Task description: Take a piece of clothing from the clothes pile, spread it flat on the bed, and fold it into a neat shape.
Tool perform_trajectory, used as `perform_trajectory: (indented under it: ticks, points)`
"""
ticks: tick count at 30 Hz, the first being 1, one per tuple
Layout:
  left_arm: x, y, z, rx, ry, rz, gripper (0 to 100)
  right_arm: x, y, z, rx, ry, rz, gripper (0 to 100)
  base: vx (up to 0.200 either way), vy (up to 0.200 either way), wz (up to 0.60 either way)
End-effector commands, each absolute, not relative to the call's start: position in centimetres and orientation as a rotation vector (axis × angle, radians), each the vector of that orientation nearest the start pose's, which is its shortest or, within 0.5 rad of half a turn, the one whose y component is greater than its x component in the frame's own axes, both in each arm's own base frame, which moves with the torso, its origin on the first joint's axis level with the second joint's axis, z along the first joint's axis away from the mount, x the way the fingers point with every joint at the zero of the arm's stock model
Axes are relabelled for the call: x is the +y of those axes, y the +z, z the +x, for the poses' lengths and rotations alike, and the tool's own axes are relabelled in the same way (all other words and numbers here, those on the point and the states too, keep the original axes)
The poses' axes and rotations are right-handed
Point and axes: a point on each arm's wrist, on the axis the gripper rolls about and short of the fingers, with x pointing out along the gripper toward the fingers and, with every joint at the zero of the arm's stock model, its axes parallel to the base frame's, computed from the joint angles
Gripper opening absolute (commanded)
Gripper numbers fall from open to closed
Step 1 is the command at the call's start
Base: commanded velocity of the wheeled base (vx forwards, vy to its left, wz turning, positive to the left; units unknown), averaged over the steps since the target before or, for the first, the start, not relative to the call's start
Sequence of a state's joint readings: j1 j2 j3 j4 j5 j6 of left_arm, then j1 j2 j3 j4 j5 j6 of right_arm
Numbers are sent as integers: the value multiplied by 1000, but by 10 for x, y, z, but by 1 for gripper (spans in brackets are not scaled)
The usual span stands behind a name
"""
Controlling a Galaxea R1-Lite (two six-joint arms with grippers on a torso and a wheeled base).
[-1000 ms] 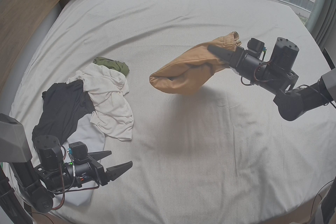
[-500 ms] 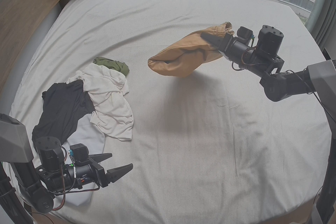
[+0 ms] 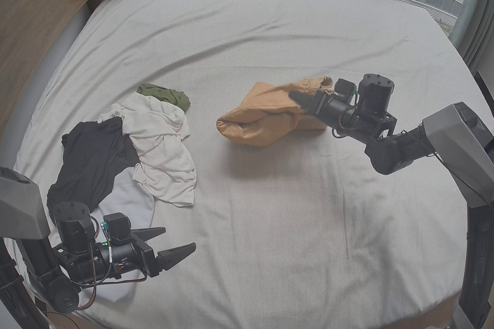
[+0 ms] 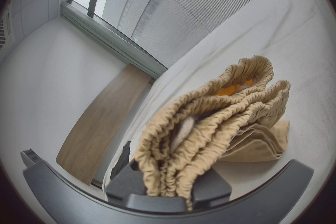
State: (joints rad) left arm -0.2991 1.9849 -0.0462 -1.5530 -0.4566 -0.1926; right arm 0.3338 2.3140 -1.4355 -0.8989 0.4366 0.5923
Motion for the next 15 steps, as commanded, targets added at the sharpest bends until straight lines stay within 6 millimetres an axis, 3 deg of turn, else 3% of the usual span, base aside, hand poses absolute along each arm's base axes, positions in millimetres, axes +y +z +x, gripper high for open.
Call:
perform_trajectory:
  ticks: [1, 4, 15]
  points:
    - [-74, 46, 208, 466, -705, -213, 100, 155, 112, 423, 258, 734, 538, 0, 0, 0, 0]
    - [-74, 47, 209, 466, -705, -213, 100, 152, 94, 412, 299, 724, 539, 0, 0, 0, 0]
    - [-74, 46, 209, 465, -703, -214, 100, 152, 62, 398, 390, 702, 537, 0, 0, 0, 0]
